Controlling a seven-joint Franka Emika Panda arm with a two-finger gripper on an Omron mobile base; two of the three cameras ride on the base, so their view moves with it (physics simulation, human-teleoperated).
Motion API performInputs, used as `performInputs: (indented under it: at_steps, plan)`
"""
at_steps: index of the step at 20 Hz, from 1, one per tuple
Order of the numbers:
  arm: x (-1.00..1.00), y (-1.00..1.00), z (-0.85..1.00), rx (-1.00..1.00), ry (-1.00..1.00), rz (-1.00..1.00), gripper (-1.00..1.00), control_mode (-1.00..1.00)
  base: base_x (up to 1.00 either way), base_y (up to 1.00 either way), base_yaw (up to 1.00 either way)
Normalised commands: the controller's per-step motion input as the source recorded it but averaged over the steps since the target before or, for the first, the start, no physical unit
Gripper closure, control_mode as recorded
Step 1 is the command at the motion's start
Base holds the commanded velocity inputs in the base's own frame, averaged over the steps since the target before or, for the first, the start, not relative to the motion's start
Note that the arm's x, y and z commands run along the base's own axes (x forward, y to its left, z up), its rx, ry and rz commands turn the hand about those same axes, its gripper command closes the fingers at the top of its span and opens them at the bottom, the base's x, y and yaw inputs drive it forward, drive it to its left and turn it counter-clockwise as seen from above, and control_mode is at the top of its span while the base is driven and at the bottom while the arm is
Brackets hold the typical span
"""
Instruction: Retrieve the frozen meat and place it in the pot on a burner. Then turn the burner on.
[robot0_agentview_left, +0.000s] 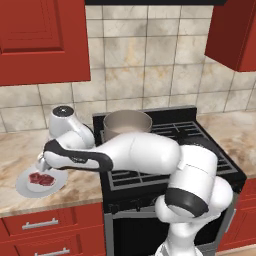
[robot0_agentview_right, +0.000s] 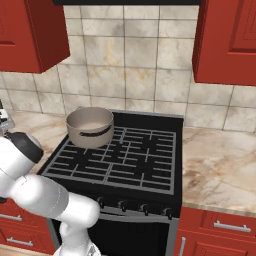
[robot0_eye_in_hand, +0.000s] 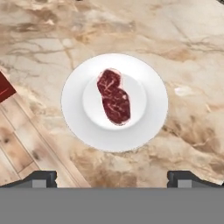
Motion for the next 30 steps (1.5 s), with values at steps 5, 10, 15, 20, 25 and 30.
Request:
performInputs:
  at_steps: [5,10,15,20,25,30]
  plan:
    - [0.21,0.22,-0.16,-0.03,0.03,0.0,-1.0,-1.0,0.0,0.0,0.0]
    - [0.23,0.17,-0.18,-0.04,0.03,0.0,-1.0,-1.0,0.0,0.0,0.0]
    - [0.24,0.18,-0.2,-0.03,0.03,0.0,-1.0,-1.0,0.0,0.0,0.0]
    - [0.19,0.16,-0.21,-0.03,0.01,0.0,-1.0,-1.0,0.0,0.0,0.0]
    - [0.07,0.17,-0.22,-0.03,0.0,0.0,-1.0,-1.0,0.0,0.0,0.0]
    - [0.01,0.15,-0.13,-0.03,0.02,0.0,-1.0,-1.0,0.0,0.0,0.0]
